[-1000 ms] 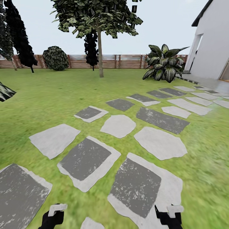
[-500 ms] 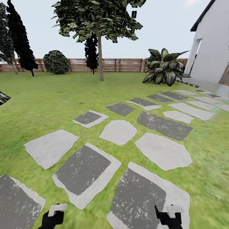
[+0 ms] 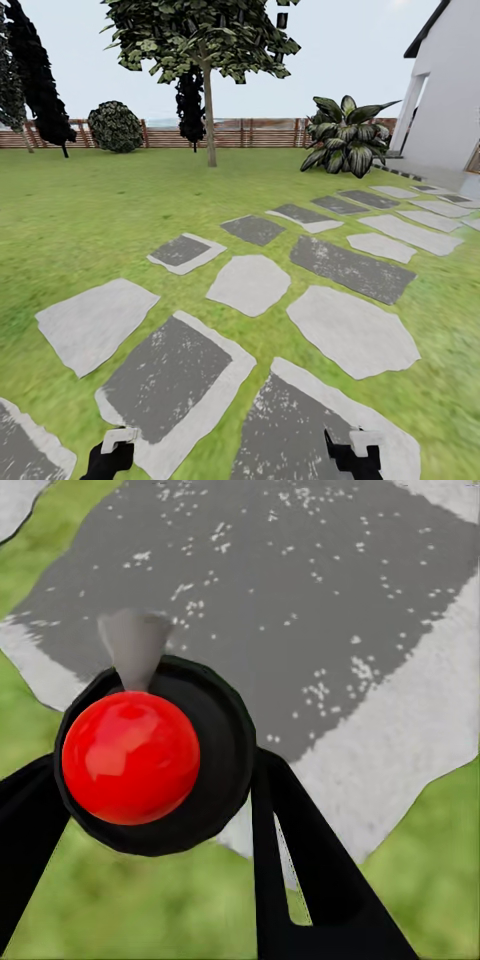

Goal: In the garden, pick up the pesticide atomizer on the floor and spray pesticide onto both trees until each tree trunk is fully covered.

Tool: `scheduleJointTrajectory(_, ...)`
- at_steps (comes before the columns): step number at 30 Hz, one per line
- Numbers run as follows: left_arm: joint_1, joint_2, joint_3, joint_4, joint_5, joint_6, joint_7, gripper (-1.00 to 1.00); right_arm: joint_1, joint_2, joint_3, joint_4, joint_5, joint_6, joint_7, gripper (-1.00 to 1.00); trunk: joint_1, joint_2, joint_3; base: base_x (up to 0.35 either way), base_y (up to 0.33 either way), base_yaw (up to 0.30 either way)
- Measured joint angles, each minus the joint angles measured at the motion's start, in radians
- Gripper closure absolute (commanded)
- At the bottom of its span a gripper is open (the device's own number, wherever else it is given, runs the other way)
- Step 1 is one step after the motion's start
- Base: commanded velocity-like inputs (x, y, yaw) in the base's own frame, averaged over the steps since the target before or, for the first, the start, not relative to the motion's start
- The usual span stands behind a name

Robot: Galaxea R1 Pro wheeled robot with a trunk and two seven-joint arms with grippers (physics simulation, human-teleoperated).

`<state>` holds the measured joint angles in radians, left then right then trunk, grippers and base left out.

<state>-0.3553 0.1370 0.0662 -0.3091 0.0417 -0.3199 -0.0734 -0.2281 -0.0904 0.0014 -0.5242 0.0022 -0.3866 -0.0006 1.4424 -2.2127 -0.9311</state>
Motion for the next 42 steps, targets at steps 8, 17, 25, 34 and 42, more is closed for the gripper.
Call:
scheduleJointTrajectory(8,0.0,0.0,0.0,0.0,0.0,0.0,0.0,1.0,0.0,0.0,0.0,-0.001,-0.001,0.0,-0.001,-1.0,0.0,0.0,0.0,0.339,0.0,0.0)
scheduleJointTrajectory(17,0.0,0.0,0.0,0.0,-0.001,0.0,0.0,1.0,0.0,0.0,0.0,-0.001,-0.001,0.0,-0.001,-1.0,0.0,0.0,0.0,0.339,0.0,0.0)
scheduleJointTrajectory(25,0.0,-0.001,-0.001,0.002,-0.002,0.0,0.0,1.0,0.0,0.0,0.0,-0.001,0.0,0.0,-0.001,-1.0,0.0,0.0,0.0,0.339,0.0,0.0)
scheduleJointTrajectory(34,0.0,0.0,-0.001,0.002,-0.001,0.0,0.0,1.0,0.0,0.0,0.0,0.0,0.001,0.0,-0.001,-1.0,0.0,0.0,0.0,0.339,0.0,0.0)
scheduleJointTrajectory(42,0.0,-0.002,-0.002,0.002,-0.001,0.0,0.0,1.0,0.0,0.0,0.0,0.0,0.001,0.0,-0.001,-1.0,0.0,0.0,0.0,0.339,0.0,0.0)
